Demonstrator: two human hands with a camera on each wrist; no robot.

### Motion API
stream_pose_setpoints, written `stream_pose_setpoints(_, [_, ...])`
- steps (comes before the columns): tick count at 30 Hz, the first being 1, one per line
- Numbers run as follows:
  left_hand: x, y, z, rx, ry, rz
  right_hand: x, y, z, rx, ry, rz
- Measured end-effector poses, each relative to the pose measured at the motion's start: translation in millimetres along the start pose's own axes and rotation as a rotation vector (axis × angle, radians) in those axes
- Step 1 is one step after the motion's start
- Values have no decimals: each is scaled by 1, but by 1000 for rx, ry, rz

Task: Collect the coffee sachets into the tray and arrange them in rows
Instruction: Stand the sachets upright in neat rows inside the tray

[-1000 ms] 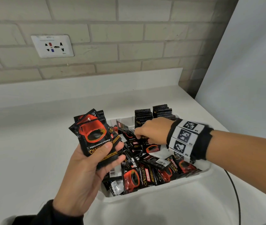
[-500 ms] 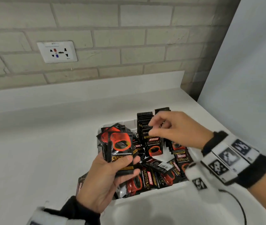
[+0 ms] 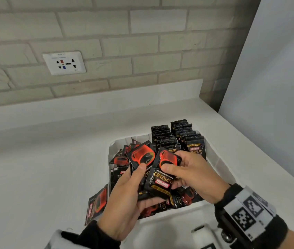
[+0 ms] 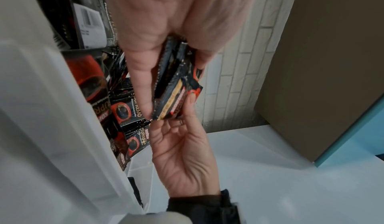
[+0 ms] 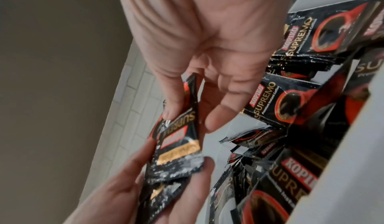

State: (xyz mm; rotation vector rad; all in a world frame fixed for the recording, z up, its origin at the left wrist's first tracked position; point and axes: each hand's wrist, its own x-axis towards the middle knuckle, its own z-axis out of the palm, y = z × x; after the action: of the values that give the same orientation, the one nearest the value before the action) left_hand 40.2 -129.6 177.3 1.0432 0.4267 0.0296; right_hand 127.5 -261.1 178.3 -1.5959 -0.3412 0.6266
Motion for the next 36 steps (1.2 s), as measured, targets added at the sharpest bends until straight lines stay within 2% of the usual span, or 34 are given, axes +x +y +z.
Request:
stream_pose_setpoints(4, [2, 2, -6, -13, 84, 56, 1, -1, -11, 186, 125, -16])
stream_pose_setpoints(7, [4, 2, -10, 19, 130, 104, -1, -3, -17, 287, 96, -87])
stream_pose_setpoints(10, [3, 1, -8, 108, 147, 150, -5, -9, -11, 120, 19, -131])
stream_pose_setpoints(14, [0, 2, -5, 185, 122, 188, -5, -11, -3, -94, 10, -195])
stream_pose_setpoints(20, [-3, 4, -7, 262, 38, 219, -3, -3, 0, -218, 4, -171])
stream_pose_setpoints(24, [-4, 6, -9, 320, -49, 198, -4, 4, -1, -159, -15, -79])
stream_pose_setpoints(27, [-2, 8, -14, 338, -45, 188, -6, 4, -2, -55, -18, -7])
stream_pose_setpoints(29, [0, 10, -18, 316, -9, 194, -7, 1, -3, -19, -1, -8])
stream_pose_setpoints(36, [-1, 9, -14, 339, 69, 334, -18, 5, 22, -176, -14, -69])
